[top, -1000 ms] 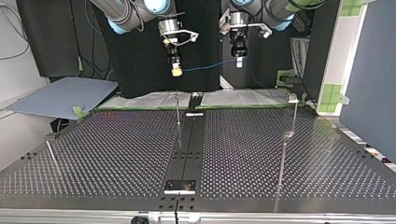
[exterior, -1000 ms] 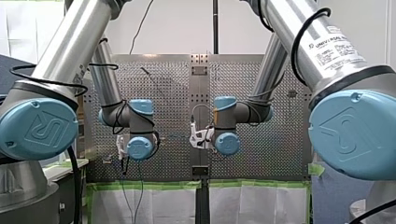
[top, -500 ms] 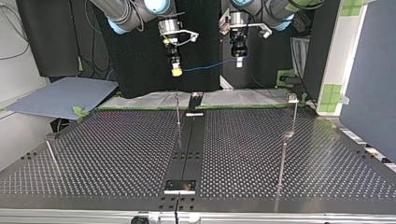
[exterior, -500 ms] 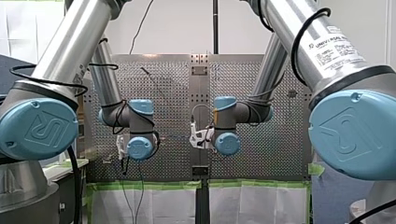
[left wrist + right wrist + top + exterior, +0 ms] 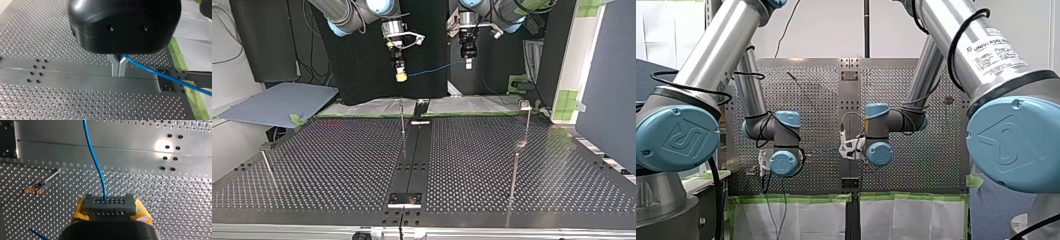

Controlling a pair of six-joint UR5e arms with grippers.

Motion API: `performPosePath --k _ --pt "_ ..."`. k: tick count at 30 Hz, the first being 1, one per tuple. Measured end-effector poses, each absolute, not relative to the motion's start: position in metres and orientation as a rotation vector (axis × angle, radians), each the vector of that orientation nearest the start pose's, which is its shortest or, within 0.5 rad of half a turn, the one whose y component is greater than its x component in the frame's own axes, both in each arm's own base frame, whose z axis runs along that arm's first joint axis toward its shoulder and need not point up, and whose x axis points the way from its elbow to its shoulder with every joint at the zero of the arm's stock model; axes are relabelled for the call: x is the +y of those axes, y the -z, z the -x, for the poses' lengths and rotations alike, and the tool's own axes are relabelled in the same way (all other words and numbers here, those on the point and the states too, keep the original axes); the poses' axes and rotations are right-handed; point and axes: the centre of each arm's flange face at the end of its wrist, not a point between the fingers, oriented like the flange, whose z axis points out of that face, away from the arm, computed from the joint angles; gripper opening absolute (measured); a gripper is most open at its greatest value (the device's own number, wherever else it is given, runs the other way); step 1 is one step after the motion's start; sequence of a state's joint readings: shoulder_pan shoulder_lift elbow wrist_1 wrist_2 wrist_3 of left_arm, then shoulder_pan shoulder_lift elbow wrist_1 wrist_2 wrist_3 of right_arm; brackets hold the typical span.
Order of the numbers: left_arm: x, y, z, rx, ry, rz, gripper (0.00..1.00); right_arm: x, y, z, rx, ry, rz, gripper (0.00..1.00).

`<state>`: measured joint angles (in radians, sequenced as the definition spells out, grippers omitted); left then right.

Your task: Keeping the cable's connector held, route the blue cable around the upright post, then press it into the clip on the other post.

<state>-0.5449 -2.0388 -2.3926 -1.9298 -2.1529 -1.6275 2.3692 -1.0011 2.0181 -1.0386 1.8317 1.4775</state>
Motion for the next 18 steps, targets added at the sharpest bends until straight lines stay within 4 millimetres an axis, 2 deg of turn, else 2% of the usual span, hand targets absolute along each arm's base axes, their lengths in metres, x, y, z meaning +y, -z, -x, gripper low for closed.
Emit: performPosePath --k 11,18 --pt "-0.262 -0.059 -0.28 1.636 -0.019 0.043 0.0 -0.294 -0.088 -0.459 -0.811 -1.538 -1.596 0.0" --pt "-0.262 -0.059 -0.28 1.636 -0.019 0.043 0.0 -0.272 -0.054 -0.462 -0.791 -1.443 -1.72 0.0"
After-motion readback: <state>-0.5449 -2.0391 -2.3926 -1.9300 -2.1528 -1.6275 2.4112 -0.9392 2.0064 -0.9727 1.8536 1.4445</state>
